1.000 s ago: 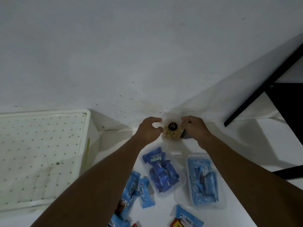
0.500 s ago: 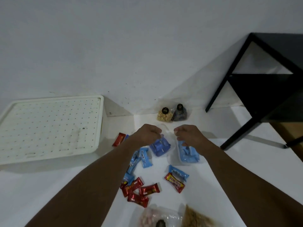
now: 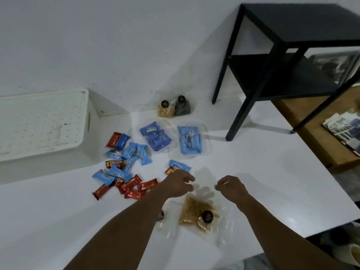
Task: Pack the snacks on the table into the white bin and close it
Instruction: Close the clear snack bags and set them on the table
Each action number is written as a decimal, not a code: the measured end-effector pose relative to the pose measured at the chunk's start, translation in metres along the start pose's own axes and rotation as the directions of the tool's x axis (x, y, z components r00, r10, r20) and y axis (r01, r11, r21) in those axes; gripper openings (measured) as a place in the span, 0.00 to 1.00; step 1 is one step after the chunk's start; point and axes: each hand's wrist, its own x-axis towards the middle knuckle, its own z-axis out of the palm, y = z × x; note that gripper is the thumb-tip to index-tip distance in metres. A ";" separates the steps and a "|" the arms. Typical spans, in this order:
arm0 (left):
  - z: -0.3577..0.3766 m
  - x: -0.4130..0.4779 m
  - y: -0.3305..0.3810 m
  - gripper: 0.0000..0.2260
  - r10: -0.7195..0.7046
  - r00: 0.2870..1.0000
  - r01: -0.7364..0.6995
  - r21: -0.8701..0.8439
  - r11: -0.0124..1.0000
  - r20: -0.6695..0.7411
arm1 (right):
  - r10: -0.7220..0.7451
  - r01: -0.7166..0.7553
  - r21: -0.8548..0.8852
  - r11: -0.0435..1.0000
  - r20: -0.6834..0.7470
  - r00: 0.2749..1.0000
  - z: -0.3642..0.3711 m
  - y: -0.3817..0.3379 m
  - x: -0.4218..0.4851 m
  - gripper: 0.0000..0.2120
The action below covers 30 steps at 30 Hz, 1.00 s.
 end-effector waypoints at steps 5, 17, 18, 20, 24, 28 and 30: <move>0.065 -0.008 0.009 0.18 0.021 1.000 -0.023 0.112 0.993 0.017 | 0.177 -0.171 -0.049 0.984 0.157 0.972 -0.015 0.061 -0.015 0.19; 0.094 -0.027 0.018 0.24 0.000 0.998 0.015 0.240 0.971 -0.061 | -0.067 -0.025 0.352 0.936 0.247 0.967 -0.010 0.079 -0.032 0.06; 0.090 -0.029 0.023 0.25 0.013 0.998 0.000 0.238 0.971 -0.056 | -0.123 0.016 0.367 0.930 0.270 0.955 -0.019 0.067 -0.035 0.06; 0.081 -0.030 0.033 0.24 0.059 0.997 -0.046 0.207 0.977 -0.057 | -0.224 0.103 0.373 0.922 0.298 0.928 -0.036 0.042 -0.039 0.07; 0.058 -0.033 0.061 0.12 0.142 0.974 -0.128 0.091 0.988 -0.178 | -0.395 0.320 0.286 0.903 0.260 0.881 -0.071 -0.009 -0.042 0.06; 0.026 -0.044 0.095 0.08 0.207 0.936 -0.203 0.044 0.978 -0.285 | -0.504 0.470 0.194 0.861 0.208 0.838 -0.107 -0.060 -0.052 0.09; 0.010 -0.048 0.109 0.07 0.229 0.912 -0.237 0.016 0.971 -0.340 | -0.552 0.526 0.171 0.833 0.195 0.811 -0.124 -0.084 -0.059 0.10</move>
